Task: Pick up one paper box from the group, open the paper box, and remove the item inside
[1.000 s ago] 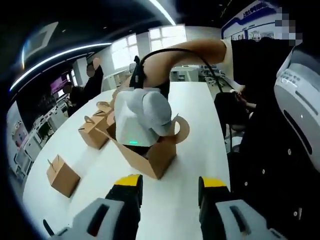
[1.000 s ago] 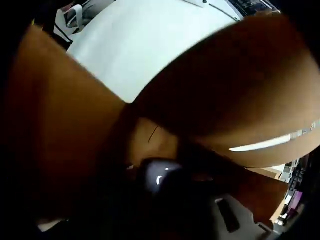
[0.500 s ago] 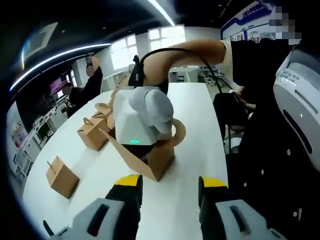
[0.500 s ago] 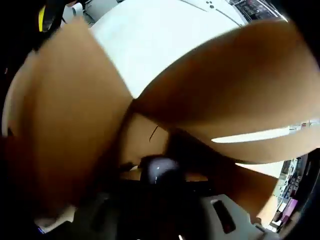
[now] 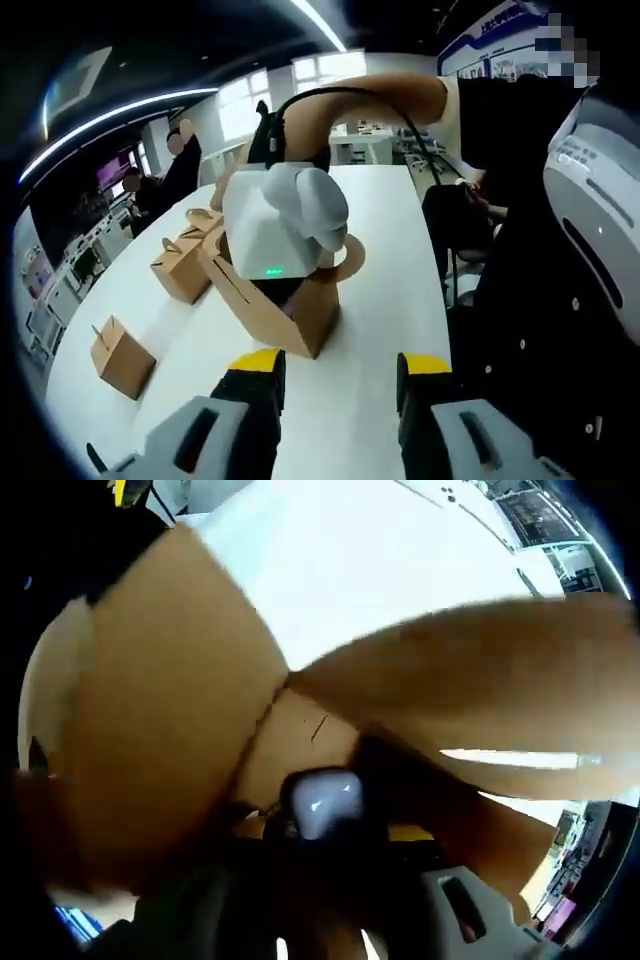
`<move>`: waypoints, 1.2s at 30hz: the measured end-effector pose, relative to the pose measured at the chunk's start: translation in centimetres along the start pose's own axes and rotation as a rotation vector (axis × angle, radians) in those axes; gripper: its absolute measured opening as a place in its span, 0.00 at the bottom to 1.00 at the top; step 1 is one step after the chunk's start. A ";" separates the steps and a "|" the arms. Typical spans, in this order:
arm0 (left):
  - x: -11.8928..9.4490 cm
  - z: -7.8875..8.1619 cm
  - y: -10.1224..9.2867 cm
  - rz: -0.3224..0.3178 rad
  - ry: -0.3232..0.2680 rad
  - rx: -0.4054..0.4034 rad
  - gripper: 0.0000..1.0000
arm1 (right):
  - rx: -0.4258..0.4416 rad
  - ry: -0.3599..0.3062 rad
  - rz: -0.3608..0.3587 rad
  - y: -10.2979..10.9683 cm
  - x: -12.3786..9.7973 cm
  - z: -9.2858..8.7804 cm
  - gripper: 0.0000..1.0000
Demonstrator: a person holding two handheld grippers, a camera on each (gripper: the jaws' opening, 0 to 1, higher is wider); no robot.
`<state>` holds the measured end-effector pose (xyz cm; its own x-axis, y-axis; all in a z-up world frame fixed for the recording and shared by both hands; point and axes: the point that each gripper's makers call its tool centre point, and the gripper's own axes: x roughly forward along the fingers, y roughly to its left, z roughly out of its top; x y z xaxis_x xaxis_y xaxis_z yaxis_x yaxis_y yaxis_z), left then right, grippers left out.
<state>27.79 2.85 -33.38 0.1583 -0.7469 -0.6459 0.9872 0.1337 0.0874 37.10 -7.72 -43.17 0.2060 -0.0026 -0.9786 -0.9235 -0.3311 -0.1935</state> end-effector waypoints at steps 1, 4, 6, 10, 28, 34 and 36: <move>0.0 0.0 0.0 -0.001 0.000 -0.002 0.46 | -0.001 0.002 -0.004 0.0 0.5 0.0 0.42; 0.1 -0.1 0.1 -0.001 -0.001 -0.005 0.46 | -0.007 -0.003 0.000 0.2 1.4 0.2 0.40; 0.2 -0.2 0.2 -0.002 -0.002 -0.007 0.46 | -0.012 0.010 -0.003 0.2 1.8 -0.1 0.39; 0.2 -0.4 0.2 -0.004 0.002 -0.010 0.46 | -0.020 0.015 0.012 0.5 1.6 -0.1 0.37; 0.1 0.2 -0.5 -0.004 -0.012 -0.001 0.46 | -0.002 -0.016 0.010 1.0 0.6 0.5 0.33; 0.0 0.2 -0.6 -0.002 -0.009 0.003 0.46 | 0.002 -0.028 -0.009 0.5 -0.5 0.6 0.33; 0.0 0.3 -0.6 0.000 -0.010 0.003 0.46 | 0.008 -0.036 -0.012 0.4 -1.2 0.7 0.33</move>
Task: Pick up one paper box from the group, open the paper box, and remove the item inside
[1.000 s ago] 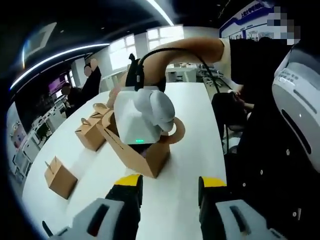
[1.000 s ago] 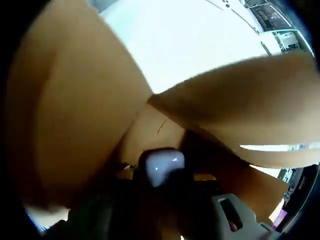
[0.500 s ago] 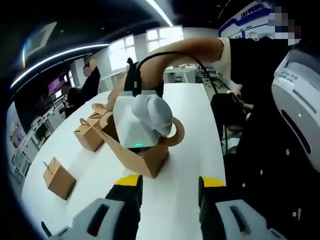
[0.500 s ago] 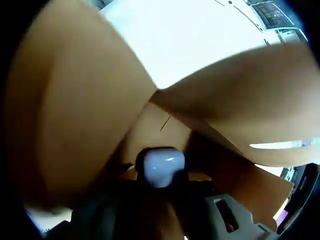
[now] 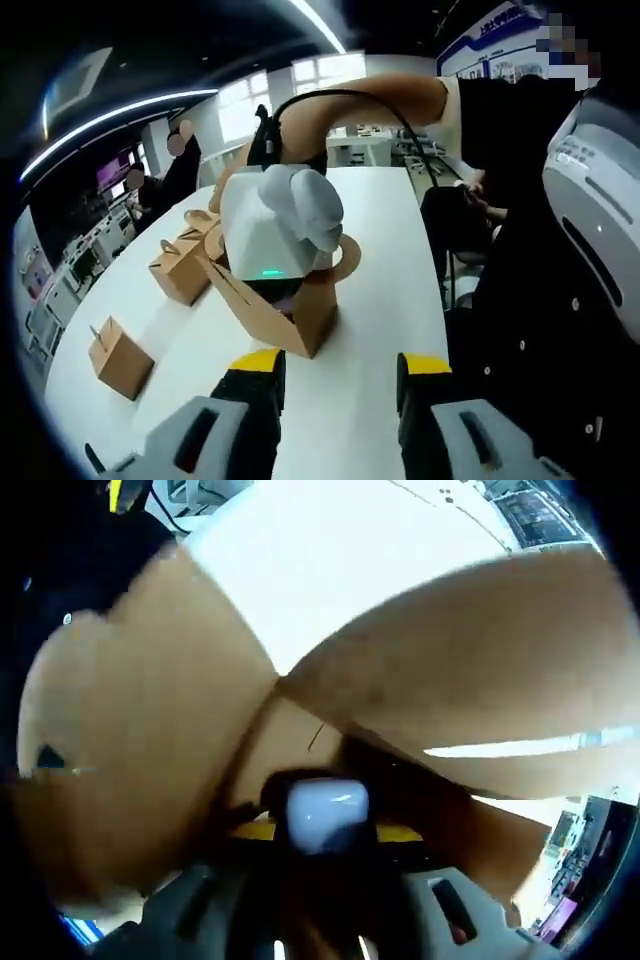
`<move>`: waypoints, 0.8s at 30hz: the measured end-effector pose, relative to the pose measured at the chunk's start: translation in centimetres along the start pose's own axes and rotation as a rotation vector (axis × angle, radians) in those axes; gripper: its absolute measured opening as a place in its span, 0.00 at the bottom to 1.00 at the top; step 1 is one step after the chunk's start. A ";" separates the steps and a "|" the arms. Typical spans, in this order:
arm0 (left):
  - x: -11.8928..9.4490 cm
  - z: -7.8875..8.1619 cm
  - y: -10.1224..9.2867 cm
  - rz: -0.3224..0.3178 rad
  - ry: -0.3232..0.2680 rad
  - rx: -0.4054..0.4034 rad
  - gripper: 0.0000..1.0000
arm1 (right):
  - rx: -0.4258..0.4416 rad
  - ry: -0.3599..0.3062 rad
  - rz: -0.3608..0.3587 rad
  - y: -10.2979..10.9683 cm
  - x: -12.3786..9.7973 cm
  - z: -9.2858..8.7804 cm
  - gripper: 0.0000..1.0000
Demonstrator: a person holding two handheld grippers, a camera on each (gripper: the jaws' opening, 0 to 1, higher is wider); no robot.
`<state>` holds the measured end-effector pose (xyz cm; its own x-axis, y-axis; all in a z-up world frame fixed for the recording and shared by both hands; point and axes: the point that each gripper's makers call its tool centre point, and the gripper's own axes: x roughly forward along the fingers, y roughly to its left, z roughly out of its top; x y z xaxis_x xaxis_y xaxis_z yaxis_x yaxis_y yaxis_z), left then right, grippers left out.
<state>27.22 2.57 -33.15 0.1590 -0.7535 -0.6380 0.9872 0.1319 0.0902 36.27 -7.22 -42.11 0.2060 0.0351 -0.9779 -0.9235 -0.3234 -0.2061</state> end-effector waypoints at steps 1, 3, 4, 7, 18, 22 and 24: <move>0.0 0.1 0.0 0.002 -0.001 0.000 0.46 | -0.002 -0.008 -0.007 0.0 -0.5 0.1 0.33; 0.0 0.1 0.0 0.006 -0.004 -0.001 0.46 | 0.008 -0.011 -0.010 -0.2 -1.2 0.2 0.33; -0.1 0.2 0.1 0.009 -0.005 -0.001 0.46 | 0.009 -0.015 -0.016 -0.4 -1.6 0.2 0.33; -0.1 0.2 0.0 0.012 -0.011 -0.002 0.46 | 0.010 -0.023 -0.026 -0.5 -2.8 0.3 0.33; -0.8 0.7 -1.0 0.025 -0.029 0.011 0.46 | 0.040 -0.042 -0.080 -2.0 -7.3 0.3 0.33; -1.0 0.8 -1.3 0.030 -0.033 0.016 0.46 | 0.050 -0.040 -0.095 -2.3 -8.7 0.1 0.33; -1.2 0.8 -1.4 0.033 -0.035 0.017 0.46 | 0.043 -0.043 -0.114 -2.6 -9.5 0.1 0.33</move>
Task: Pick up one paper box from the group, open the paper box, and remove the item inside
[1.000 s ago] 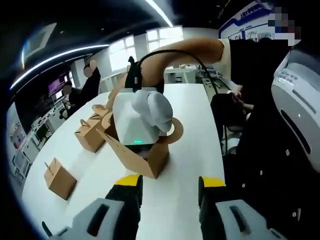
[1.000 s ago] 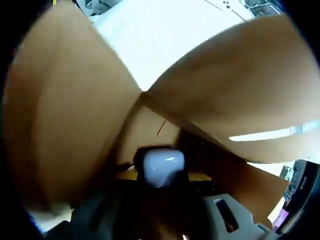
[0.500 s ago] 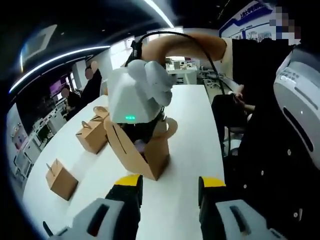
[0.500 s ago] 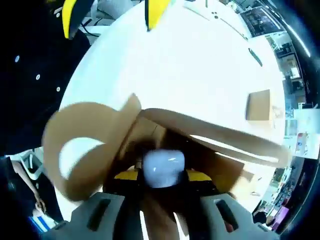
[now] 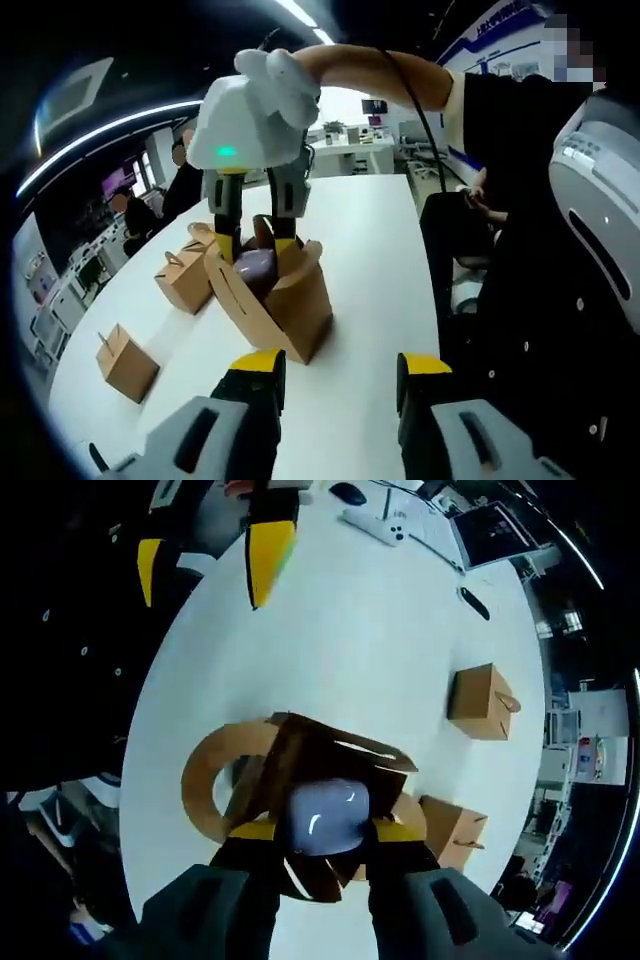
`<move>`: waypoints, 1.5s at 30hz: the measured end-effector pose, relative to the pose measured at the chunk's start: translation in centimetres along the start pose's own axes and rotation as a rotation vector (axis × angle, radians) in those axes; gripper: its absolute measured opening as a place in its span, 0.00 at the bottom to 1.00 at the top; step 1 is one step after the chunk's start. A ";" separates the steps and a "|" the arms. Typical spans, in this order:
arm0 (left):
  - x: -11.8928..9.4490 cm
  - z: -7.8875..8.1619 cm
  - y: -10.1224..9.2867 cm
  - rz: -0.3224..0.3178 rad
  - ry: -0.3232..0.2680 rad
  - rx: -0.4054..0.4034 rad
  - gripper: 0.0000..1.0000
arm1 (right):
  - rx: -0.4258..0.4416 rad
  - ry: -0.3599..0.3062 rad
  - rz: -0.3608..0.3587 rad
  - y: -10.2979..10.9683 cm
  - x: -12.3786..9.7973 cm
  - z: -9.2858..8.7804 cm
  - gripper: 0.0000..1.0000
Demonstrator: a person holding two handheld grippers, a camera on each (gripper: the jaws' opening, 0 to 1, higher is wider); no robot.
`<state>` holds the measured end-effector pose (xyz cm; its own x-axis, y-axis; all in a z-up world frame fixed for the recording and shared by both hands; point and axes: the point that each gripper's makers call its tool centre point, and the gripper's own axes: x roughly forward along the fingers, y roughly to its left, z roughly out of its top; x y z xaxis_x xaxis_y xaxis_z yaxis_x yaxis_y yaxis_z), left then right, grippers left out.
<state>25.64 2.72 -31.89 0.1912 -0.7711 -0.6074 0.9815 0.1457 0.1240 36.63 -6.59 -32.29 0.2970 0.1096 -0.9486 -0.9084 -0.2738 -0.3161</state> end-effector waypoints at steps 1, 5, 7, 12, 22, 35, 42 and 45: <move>-0.1 0.1 -0.1 0.001 -0.001 0.001 0.46 | -0.001 0.002 -0.005 -0.1 -0.4 0.0 0.33; -0.3 0.3 -0.2 0.008 -0.002 0.007 0.46 | 0.010 -0.007 -0.021 -0.4 -1.9 0.3 0.33; -0.4 0.4 -0.3 0.014 -0.003 0.010 0.46 | 0.008 -0.021 -0.045 -0.7 -3.0 0.5 0.33; -0.7 0.5 -0.3 0.032 -0.012 0.007 0.45 | 0.019 -0.043 -0.084 -0.7 -5.1 0.3 0.33; -0.6 0.2 -0.9 0.054 -0.036 -0.029 0.45 | 0.090 -0.101 -0.141 1.9 -8.3 -1.5 0.33; 0.1 0.1 -2.0 0.058 -0.042 -0.052 0.45 | 0.172 -0.117 -0.086 8.6 -4.9 -4.6 0.33; 0.3 -0.2 -2.6 0.052 -0.060 -0.078 0.45 | 0.194 -0.112 -0.043 11.0 -0.3 -6.0 0.33; 0.3 -0.5 -2.6 0.056 -0.066 -0.092 0.45 | 0.211 -0.104 -0.022 12.0 1.9 -6.8 0.33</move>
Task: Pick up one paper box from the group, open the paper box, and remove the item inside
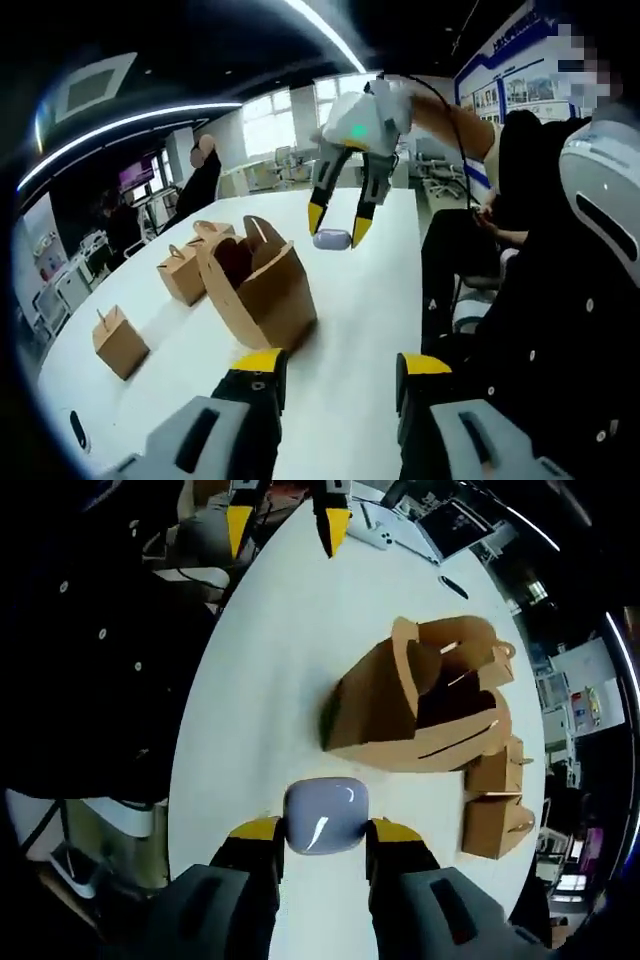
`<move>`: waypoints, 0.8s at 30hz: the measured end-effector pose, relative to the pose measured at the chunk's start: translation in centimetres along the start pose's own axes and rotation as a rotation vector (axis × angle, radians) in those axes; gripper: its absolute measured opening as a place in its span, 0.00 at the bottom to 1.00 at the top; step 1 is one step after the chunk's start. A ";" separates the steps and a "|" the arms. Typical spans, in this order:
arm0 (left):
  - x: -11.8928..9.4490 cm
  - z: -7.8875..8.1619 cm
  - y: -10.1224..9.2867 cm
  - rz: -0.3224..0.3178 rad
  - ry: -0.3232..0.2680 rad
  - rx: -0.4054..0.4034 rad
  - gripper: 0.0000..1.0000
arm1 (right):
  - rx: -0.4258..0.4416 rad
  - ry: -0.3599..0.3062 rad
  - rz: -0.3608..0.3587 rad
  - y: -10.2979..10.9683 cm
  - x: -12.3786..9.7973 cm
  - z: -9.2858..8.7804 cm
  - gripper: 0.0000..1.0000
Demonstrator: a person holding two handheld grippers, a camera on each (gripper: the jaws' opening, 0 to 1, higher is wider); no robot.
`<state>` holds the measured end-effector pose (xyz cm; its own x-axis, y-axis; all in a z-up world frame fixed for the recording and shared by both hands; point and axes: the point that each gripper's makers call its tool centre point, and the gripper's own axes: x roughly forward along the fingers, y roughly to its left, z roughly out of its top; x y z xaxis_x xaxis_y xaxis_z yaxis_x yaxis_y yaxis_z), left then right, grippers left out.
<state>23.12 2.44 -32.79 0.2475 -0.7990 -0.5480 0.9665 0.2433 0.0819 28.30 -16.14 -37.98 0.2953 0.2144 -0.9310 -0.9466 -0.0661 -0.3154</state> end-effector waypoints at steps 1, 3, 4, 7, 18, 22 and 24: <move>0.0 -0.1 0.1 0.003 0.000 -0.006 0.45 | 0.003 0.016 0.010 0.4 0.7 -0.6 0.33; 0.0 -0.3 0.3 0.009 -0.002 -0.017 0.45 | 0.002 0.050 0.023 0.9 2.4 -1.9 0.33; 0.1 -0.4 0.4 0.011 -0.003 -0.022 0.45 | 0.004 0.060 0.029 1.1 3.1 -2.3 0.33; 0.2 -0.6 0.5 0.013 -0.002 -0.034 0.44 | 0.009 0.073 0.041 1.6 4.4 -3.2 0.33; 0.7 -0.7 0.6 0.003 0.001 -0.044 0.44 | 0.056 0.046 0.073 2.6 5.3 -3.3 0.33; 0.9 -0.8 0.6 0.002 0.001 -0.048 0.44 | 0.114 0.036 0.091 2.6 5.2 -3.3 0.33; 0.9 -0.9 0.6 0.007 -0.002 -0.053 0.44 | 0.139 0.032 0.092 2.6 5.2 -3.4 0.33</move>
<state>23.87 2.35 -34.00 0.2540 -0.7983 -0.5460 0.9600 0.2770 0.0415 27.78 -18.51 -44.22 0.2083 0.1828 -0.9608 -0.9780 0.0521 -0.2021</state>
